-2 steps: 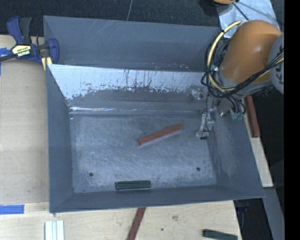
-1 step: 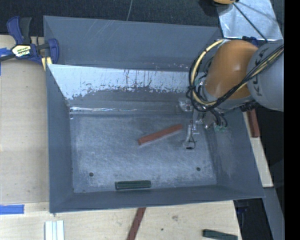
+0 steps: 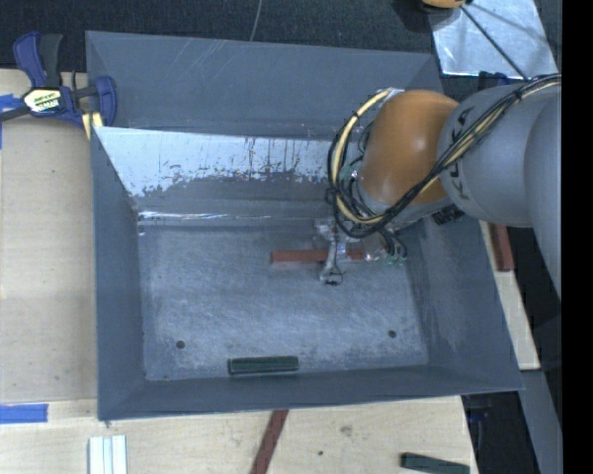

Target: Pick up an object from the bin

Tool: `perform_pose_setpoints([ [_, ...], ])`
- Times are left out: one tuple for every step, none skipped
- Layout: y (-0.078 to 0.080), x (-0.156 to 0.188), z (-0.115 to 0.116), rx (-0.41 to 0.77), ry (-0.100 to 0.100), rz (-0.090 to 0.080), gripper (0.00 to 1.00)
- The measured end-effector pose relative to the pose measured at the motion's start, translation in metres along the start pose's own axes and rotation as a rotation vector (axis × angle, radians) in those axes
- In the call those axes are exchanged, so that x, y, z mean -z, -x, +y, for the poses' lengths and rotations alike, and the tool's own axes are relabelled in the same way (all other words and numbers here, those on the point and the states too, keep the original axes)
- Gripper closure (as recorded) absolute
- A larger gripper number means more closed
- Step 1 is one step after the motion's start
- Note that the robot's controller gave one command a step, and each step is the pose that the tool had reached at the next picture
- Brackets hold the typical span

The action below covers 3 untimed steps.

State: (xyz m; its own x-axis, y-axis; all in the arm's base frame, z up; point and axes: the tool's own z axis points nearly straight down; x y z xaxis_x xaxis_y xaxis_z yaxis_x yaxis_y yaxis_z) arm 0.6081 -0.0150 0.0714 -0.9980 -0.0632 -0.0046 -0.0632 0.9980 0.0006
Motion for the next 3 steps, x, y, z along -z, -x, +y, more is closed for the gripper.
perform_pose_setpoints([
  [0.000,0.000,0.000,0.000,0.000,0.000,1.00],
  [0.008,0.116,0.009,0.009,-0.001,0.001,1.00],
  [0.008,0.116,0.010,0.009,-0.001,0.001,1.00],
])
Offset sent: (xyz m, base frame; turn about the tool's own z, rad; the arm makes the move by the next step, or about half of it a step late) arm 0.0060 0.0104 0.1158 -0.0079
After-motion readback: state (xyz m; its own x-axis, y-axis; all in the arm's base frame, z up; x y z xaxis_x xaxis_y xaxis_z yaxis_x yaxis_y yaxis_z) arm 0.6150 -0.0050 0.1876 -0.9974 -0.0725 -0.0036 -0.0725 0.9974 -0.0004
